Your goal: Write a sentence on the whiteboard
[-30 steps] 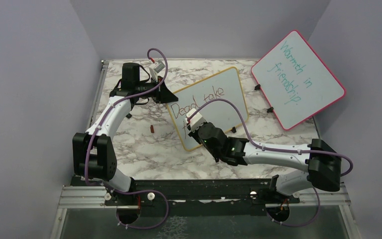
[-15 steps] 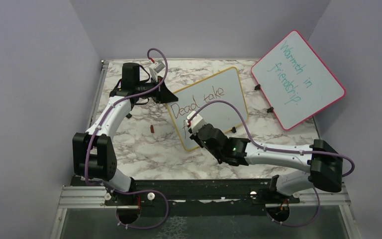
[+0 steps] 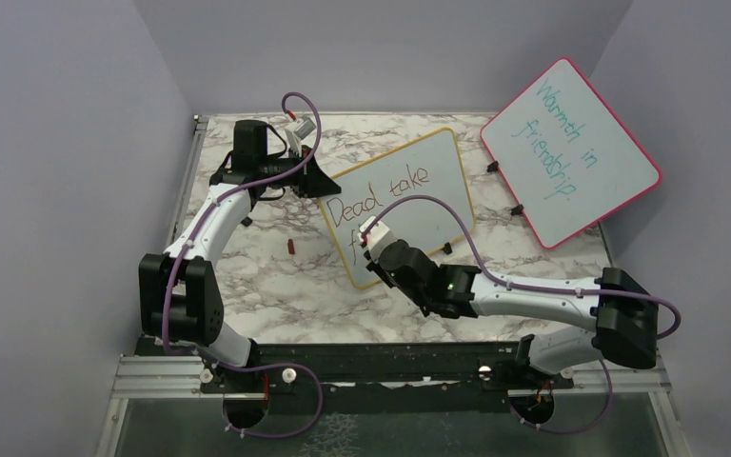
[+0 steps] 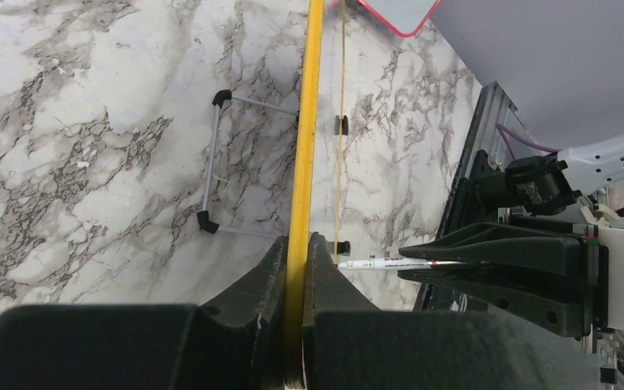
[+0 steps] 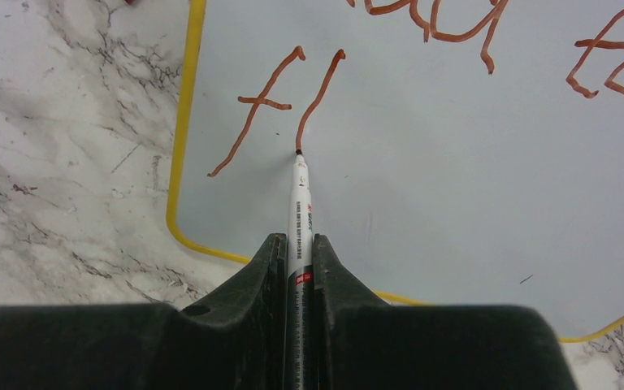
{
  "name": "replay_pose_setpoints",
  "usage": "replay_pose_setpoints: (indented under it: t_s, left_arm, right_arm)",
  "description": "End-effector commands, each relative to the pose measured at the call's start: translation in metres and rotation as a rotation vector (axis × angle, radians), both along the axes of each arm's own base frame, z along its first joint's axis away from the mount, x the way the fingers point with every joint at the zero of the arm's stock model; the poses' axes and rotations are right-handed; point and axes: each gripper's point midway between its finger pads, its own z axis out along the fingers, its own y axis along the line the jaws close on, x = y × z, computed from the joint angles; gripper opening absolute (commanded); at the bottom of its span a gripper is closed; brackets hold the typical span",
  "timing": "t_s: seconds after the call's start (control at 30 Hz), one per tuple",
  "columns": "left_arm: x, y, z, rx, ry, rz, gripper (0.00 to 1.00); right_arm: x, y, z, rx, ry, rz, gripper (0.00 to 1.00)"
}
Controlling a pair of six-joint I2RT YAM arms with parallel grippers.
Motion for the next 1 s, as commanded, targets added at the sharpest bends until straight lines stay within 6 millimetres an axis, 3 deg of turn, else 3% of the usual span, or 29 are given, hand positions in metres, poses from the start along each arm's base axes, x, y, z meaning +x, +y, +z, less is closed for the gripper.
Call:
replay_pose_setpoints:
  t_s: [0.0,0.53,0.97]
  left_arm:
    - [0.025,0.030,-0.049,0.177,0.025,0.158,0.00]
    - [0.026,0.030,-0.049,0.177,0.025,0.159,0.00]
    - [0.025,0.030,-0.048,0.177,0.023,0.158,0.00]
  right_arm:
    - [0.002,-0.016,-0.009,-0.042,-0.003,-0.047,0.01]
    - [0.009,-0.008,0.026,0.090,-0.084,-0.046,0.00]
    - [0.015,-0.003,0.033,0.127,-0.116,-0.064,0.01]
